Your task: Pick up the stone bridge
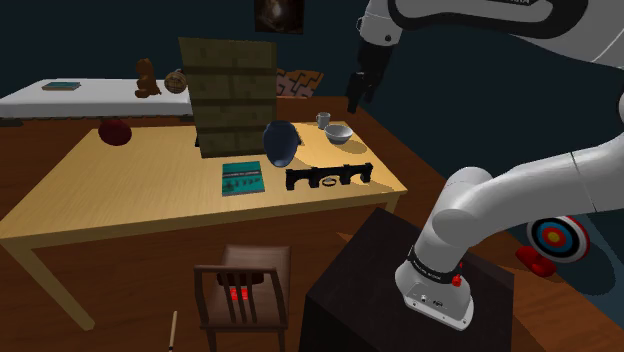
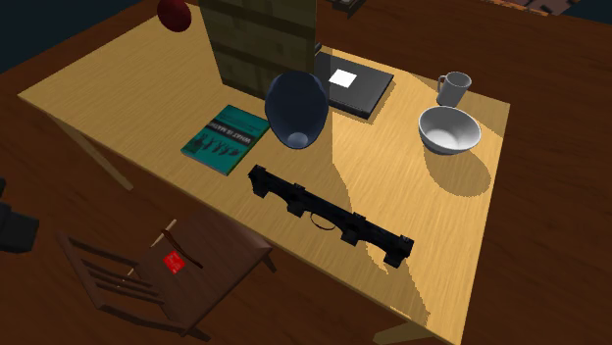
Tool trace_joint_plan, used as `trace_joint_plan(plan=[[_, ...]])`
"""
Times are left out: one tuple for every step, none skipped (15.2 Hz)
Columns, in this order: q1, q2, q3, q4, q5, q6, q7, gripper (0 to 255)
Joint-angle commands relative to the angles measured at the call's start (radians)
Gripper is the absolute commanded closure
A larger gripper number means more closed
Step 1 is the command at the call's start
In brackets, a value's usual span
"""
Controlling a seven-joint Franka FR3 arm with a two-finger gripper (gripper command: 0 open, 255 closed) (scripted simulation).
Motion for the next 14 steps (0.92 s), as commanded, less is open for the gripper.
trace_joint_plan(plan=[[0.000, 0.000, 0.000, 0.000, 0.000, 0.000, 0.000, 0], [0.001, 0.006, -0.021, -0.020, -0.011, 0.024, -0.031, 0], [0.002, 0.014, -0.042, -0.038, -0.021, 0.048, -0.062, 0], [0.003, 0.024, -0.064, -0.054, -0.032, 0.072, -0.093, 0], [0.003, 0.035, -0.085, -0.069, -0.042, 0.097, -0.124, 0], [0.004, 0.048, -0.106, -0.083, -0.052, 0.122, -0.155, 0], [0.005, 0.063, -0.128, -0.095, -0.062, 0.147, -0.186, 0], [0.006, 0.080, -0.150, -0.106, -0.072, 0.172, -0.217, 0], [0.006, 0.098, -0.171, -0.115, -0.081, 0.198, -0.248, 0], [0.008, 0.119, -0.193, -0.122, -0.090, 0.224, -0.279, 0], [0.009, 0.141, -0.215, -0.128, -0.097, 0.251, -0.310, 0], [0.012, 0.165, -0.237, -0.132, -0.104, 0.277, -0.341, 0], [0.014, 0.191, -0.259, -0.135, -0.111, 0.303, -0.373, 0], [0.017, 0.218, -0.281, -0.136, -0.115, 0.330, -0.404, 0]])
